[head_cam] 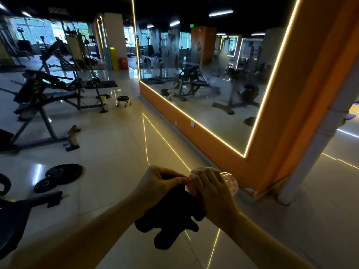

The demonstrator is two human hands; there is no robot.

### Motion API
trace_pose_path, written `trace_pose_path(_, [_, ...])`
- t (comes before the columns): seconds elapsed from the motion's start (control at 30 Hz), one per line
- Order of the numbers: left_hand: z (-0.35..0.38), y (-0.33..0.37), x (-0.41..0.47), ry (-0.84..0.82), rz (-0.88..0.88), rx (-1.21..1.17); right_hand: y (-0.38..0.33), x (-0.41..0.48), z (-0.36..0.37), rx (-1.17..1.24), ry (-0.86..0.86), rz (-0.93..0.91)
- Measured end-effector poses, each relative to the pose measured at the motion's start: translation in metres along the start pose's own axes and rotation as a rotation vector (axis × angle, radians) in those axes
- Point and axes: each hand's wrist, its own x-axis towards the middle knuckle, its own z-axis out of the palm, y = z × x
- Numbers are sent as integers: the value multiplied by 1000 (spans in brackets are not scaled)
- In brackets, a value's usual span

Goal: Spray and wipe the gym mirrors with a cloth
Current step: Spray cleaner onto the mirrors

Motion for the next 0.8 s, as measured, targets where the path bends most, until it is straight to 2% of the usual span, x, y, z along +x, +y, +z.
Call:
trace_pose_path(0.23, [-10,-9,123,-6,-19,74,84,50,79,1,47,36])
trace_pose_path(0.4, [-3,-15,224,-51,-148,-179,173,85,136,-5,34,52])
trace_pose_path(0.53, [3,-22,249,-4,-223,-401,188,93,145,29,58,86])
trace_pose_path(0.8, [38,-44,379,-103,-294,-408,286,87,206,-114,-11,178])
